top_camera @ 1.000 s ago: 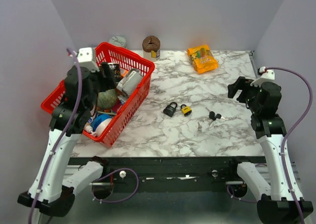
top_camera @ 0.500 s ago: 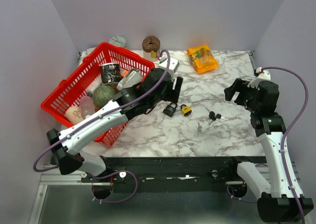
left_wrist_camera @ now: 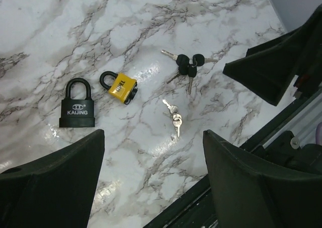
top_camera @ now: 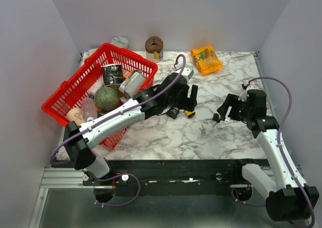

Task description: Unlock with the key

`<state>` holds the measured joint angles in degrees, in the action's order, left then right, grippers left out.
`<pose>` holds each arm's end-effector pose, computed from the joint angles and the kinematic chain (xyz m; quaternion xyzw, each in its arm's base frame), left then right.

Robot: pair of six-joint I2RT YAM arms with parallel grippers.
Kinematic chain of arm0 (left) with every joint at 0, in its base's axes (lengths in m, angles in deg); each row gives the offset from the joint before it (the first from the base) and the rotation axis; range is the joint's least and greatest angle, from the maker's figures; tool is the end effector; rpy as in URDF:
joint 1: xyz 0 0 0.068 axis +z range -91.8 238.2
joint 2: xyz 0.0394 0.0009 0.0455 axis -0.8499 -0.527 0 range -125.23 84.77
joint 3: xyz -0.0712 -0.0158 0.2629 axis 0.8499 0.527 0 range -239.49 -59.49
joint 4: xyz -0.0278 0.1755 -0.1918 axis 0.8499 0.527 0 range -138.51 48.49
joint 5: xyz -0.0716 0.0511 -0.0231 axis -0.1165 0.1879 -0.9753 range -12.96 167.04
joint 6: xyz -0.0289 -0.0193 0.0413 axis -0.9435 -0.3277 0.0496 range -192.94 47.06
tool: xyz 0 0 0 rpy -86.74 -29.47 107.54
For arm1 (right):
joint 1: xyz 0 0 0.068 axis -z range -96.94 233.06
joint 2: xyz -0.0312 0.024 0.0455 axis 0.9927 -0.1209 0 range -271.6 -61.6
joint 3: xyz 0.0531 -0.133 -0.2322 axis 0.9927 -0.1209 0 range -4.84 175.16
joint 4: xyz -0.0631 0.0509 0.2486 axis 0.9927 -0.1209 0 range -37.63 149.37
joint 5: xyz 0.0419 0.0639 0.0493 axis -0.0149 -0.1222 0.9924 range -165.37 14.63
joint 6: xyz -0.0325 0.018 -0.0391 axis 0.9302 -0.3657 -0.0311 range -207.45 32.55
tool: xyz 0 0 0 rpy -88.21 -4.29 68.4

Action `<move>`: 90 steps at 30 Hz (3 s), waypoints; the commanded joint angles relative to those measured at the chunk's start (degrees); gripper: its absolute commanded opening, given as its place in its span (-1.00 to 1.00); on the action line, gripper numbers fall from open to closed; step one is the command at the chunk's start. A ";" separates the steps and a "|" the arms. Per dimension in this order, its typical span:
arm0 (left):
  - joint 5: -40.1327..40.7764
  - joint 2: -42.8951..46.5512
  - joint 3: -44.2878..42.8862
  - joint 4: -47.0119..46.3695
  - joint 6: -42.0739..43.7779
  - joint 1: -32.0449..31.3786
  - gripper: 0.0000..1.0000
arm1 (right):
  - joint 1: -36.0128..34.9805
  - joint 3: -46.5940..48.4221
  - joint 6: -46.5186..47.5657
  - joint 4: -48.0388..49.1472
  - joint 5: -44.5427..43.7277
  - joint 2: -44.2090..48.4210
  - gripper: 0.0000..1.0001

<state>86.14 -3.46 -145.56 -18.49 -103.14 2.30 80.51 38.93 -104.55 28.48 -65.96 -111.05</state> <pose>0.2017 -0.2877 0.3699 0.1567 0.8593 -0.2781 0.3995 0.1854 0.0141 0.2846 0.0762 0.8877 0.1487 0.4289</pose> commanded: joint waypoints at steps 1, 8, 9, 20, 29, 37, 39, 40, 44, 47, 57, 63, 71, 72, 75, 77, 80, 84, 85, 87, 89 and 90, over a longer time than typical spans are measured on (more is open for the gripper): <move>-4.44 0.07 1.86 -1.98 -2.76 1.14 0.71 | -0.35 -1.49 -3.20 -6.10 -2.99 -5.29 0.59; -4.18 0.86 2.65 -1.54 -2.68 1.49 0.72 | -0.35 -0.36 -4.34 -1.63 -4.31 -14.07 0.38; -3.83 1.56 3.18 -1.54 -2.68 1.49 0.72 | -0.44 -0.18 -4.60 -1.10 -3.88 -15.40 0.35; 1.79 8.59 9.33 -2.07 -4.61 3.08 0.75 | -0.35 2.28 -10.05 4.08 -1.15 -28.94 0.15; 2.32 11.15 12.15 -3.13 -5.49 4.92 0.76 | -0.35 4.66 -11.72 3.56 -2.55 -35.54 0.05; 1.71 10.62 11.62 -1.90 -4.70 5.19 0.76 | -0.35 4.48 -13.13 1.72 -6.86 -36.15 0.05; 1.71 10.62 11.44 -1.63 -4.43 5.27 0.77 | -0.44 4.40 -13.57 1.89 -7.21 -36.42 0.05; 1.79 10.71 11.36 -1.46 -4.17 5.36 0.77 | -0.44 4.66 -13.66 1.89 -7.47 -37.03 0.04; 0.83 10.53 11.00 -1.37 -2.68 5.62 0.77 | -0.35 5.71 -14.18 2.33 -7.30 -39.14 -0.03; 0.48 10.18 10.56 -0.84 -2.24 5.89 0.78 | -0.35 6.85 -14.45 2.42 -6.86 -41.07 -0.08; -1.19 9.04 9.95 -1.63 -1.18 6.68 0.78 | -0.35 6.50 -14.36 2.42 -5.37 -41.17 -0.70; -4.88 7.63 9.69 -4.18 0.13 6.68 0.78 | -0.44 6.50 -14.36 2.15 -2.64 -39.06 -0.95; -10.58 6.40 9.42 -8.39 0.84 6.68 0.78 | -0.35 6.68 -14.19 1.01 2.45 -34.41 -0.99; -11.38 6.49 9.68 -9.01 0.84 6.68 0.78 | -0.44 6.59 -14.10 1.01 3.41 -33.35 -0.99; -14.19 7.19 10.12 -11.91 0.93 6.68 0.78 | -0.35 6.77 -14.45 0.75 7.46 -29.23 -0.99; -16.56 7.63 10.82 -14.63 0.75 6.68 0.78 | -0.44 7.21 -15.76 -0.21 10.09 -27.20 -0.99; -19.03 7.28 11.09 -17.62 1.10 6.42 0.77 | -0.35 8.09 -17.87 -0.83 12.64 -23.68 -0.99; -17.30 2.11 5.57 -13.60 5.49 3.18 0.73 | -0.35 9.05 -20.68 -0.57 15.72 -20.34 -0.99; -15.45 0.87 2.51 -10.63 6.28 1.42 0.72 | -0.44 9.23 -21.21 -0.48 16.68 -19.90 -0.99; -10.20 -2.63 -0.58 -7.62 8.65 -0.26 0.66 | -0.35 9.84 -22.44 -0.66 16.96 -18.93 -0.99; -6.39 -4.84 -4.71 -4.02 10.76 -3.06 0.60 | -0.44 10.46 -23.76 -0.92 17.22 -18.32 -0.99; -4.20 -7.03 -6.03 -2.96 12.86 -4.03 0.58 | -0.35 10.81 -24.11 -1.01 17.31 -18.31 -0.99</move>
<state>73.10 -5.25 -145.86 -28.39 -97.56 2.39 80.16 47.14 -125.03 29.24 -52.00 -130.53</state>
